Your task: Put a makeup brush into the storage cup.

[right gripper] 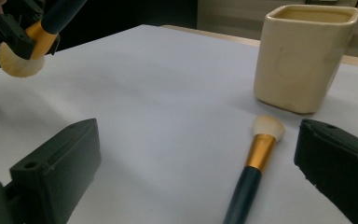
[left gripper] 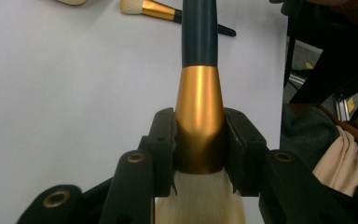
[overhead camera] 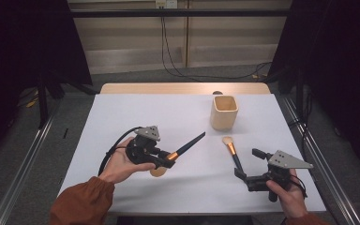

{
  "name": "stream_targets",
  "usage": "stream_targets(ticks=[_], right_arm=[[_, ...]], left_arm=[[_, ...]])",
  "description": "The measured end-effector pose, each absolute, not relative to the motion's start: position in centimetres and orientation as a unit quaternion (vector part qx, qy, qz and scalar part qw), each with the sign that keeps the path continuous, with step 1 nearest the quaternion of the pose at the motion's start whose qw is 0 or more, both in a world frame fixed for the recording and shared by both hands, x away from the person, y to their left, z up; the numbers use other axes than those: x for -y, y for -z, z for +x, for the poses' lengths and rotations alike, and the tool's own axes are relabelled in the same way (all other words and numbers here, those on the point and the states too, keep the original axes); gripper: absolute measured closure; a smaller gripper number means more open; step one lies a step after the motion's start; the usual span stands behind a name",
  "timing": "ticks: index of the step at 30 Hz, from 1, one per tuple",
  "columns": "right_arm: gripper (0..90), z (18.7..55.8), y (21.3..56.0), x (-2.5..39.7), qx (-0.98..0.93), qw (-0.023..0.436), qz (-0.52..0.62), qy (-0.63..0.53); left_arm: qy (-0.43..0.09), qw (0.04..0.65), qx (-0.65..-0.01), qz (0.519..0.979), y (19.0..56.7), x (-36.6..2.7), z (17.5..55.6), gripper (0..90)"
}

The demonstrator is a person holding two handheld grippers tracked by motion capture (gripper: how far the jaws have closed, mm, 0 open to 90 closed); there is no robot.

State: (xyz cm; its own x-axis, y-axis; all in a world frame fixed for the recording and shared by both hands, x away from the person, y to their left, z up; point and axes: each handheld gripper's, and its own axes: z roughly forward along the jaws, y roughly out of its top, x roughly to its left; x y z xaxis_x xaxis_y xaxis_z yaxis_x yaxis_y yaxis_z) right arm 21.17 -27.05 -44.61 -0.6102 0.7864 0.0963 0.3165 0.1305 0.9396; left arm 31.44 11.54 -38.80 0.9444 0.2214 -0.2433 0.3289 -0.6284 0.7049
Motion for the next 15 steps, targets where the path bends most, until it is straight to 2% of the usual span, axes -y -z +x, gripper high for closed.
stream_targets(ticks=[15], right_arm=[[0.1,22.3,43.6,23.8,-0.761,0.182,0.322,-0.533]], left_arm=[[0.073,0.358,-0.133,0.921,38.4,-10.2,31.3,66.3]])
